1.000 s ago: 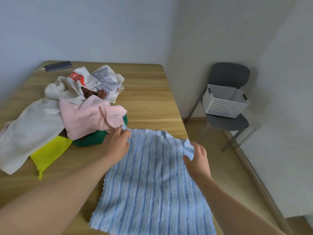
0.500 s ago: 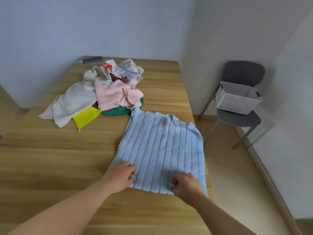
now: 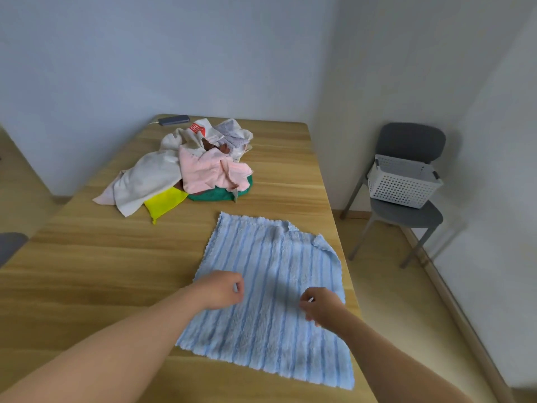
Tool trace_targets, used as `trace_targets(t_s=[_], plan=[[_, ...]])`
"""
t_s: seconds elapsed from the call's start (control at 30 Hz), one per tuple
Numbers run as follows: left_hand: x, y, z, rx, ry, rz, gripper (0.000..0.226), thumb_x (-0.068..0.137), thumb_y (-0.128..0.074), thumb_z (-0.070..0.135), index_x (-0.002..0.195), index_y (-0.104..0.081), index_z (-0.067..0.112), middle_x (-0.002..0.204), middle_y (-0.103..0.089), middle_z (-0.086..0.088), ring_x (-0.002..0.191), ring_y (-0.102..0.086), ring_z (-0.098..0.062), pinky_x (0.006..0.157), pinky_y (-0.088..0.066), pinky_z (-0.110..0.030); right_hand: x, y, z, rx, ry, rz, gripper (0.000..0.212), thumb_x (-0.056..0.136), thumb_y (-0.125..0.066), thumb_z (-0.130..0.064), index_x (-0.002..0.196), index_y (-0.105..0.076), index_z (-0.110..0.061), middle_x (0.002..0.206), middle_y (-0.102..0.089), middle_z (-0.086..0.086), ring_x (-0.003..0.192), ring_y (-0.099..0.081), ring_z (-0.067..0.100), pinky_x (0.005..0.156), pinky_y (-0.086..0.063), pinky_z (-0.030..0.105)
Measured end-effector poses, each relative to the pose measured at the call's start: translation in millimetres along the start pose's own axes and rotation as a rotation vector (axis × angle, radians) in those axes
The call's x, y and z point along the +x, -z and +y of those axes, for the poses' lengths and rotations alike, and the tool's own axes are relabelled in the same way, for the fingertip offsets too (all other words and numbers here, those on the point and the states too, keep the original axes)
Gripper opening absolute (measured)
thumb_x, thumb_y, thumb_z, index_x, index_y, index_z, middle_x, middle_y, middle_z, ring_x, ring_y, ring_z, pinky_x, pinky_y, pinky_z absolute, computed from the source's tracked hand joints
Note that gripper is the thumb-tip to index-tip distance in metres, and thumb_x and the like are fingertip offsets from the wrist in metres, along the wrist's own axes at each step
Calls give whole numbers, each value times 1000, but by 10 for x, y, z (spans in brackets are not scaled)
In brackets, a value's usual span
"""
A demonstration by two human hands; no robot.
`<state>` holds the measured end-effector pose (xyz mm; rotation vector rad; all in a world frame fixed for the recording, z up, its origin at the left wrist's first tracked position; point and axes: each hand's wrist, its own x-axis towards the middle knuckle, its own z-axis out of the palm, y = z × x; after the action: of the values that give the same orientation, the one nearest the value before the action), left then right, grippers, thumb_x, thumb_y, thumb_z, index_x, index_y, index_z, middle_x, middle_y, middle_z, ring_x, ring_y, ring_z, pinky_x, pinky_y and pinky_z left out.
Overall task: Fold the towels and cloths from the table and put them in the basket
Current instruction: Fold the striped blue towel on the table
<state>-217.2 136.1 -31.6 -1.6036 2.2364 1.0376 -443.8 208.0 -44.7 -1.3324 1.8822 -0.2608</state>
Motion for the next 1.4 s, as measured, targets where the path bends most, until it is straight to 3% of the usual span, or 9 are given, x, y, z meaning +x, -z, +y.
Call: trace_targets(t_s=[0.2,0.33,0.6,0.73,0.9,1.03,1.13,1.3,1.4], plan=[[200,63,143,-82,-39,75,52,96,-45,29,143,-23,31,137,-44,-1,80,-53,-11,62,-42,-22,261,186,75,135,-139,228,15,87,-45,-15,83,-60,-18,78,-60,-1,63,-51,14,54,-39,23],[419,57,137,-179,-16,126,56,95,-45,29,145,-17,32,136,-46,2,91,-52,-14,78,-47,-28,482,295,75,201,-207,341,23,88,-44,-13,106,-60,-15,104,-63,3,75,-53,17,60,-42,25],[847,-10,205,-564,42,153,59,94,-50,23,143,-20,31,109,-55,2,74,-57,-13,60,-45,-23,962,438,106,53,-273,485,60,91,-48,-15,146,-26,-21,143,-39,8,130,-35,31,105,-35,44],[998,-33,273,-707,108,122,51,92,-52,22,138,-32,29,95,-60,1,79,-59,-17,70,-49,-29,1180,443,163,134,-340,456,61,88,-45,-7,144,-28,-22,130,-53,10,120,-48,32,99,-43,45],[1142,64,454,-949,178,138,48,93,-52,21,136,-31,26,97,-57,-4,78,-61,-16,67,-48,-28,1182,445,-59,334,-197,533,34,85,-47,-8,114,-64,-17,94,-64,2,92,-59,24,77,-48,29],[1209,171,595,-1179,272,41,34,94,-49,40,122,-46,21,110,-60,-9,88,-62,-22,71,-53,-34,989,369,-422,501,105,59,26,82,-52,1,90,-68,-19,87,-62,-1,82,-56,10,64,-42,6],[1264,171,624,-1034,271,77,40,90,-59,34,125,-49,17,113,-54,-3,98,-55,-21,71,-50,-33,974,369,-493,496,93,-327,20,66,-54,-17,80,-69,-19,76,-63,-1,63,-52,5,55,-40,10],[1300,175,483,-1033,303,125,20,84,-62,7,104,-59,8,93,-58,-10,81,-54,-22,72,-42,-30,1270,375,-283,126,1,137,22,84,-51,-14,101,-63,-19,94,-60,1,79,-56,17,62,-43,22],[1283,227,393,-1008,372,92,12,81,-62,10,93,-61,10,86,-55,-13,71,-49,-24,56,-36,-25,1372,346,-190,-149,23,137,31,90,-48,-21,120,-54,-27,108,-45,-1,100,-53,22,73,-43,26]])
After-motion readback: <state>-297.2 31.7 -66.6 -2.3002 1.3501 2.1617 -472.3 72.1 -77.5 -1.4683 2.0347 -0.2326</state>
